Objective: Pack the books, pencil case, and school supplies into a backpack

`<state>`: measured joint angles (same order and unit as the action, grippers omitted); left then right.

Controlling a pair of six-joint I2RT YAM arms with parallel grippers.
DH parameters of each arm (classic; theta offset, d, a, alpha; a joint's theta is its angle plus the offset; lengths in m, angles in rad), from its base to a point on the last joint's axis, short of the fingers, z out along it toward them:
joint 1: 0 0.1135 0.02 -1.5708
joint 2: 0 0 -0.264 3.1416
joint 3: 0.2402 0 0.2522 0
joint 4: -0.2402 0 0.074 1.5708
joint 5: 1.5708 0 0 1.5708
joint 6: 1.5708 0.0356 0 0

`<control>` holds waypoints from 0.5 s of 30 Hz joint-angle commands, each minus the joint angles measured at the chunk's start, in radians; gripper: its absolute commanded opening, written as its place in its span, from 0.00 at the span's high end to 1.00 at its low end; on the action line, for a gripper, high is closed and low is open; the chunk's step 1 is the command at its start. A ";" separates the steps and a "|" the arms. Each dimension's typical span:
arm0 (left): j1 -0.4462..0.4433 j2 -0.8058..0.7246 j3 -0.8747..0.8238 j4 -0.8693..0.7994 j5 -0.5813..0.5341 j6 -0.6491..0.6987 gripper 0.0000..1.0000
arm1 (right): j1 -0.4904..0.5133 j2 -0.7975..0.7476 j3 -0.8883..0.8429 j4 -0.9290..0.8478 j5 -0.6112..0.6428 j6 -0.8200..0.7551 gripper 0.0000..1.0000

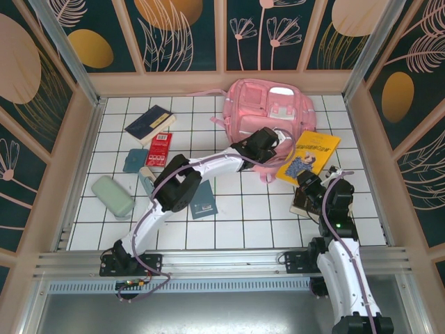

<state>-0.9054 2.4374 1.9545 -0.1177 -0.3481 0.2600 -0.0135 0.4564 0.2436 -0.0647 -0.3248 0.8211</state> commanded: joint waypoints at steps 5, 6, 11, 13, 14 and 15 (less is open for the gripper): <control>0.004 0.119 0.067 -0.062 -0.059 0.112 0.52 | -0.006 -0.024 -0.009 0.081 -0.029 0.003 1.00; 0.003 0.120 0.069 -0.060 -0.068 0.114 0.67 | -0.008 -0.024 -0.010 0.081 -0.029 0.004 1.00; 0.004 0.026 -0.010 0.021 -0.102 0.094 1.00 | -0.008 -0.024 -0.016 0.083 -0.029 0.005 1.00; 0.004 -0.029 -0.048 0.043 -0.117 0.070 1.00 | -0.006 -0.024 -0.021 0.088 -0.030 0.005 1.00; 0.003 -0.051 -0.064 0.048 -0.120 0.061 1.00 | -0.007 -0.025 -0.022 0.091 -0.030 0.005 1.00; 0.004 -0.083 -0.080 0.051 -0.125 0.048 1.00 | -0.007 -0.023 -0.025 0.094 -0.030 0.006 1.00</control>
<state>-0.9218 2.4458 1.9205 -0.0547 -0.3992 0.3534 -0.0135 0.4530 0.2237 -0.0662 -0.3397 0.8215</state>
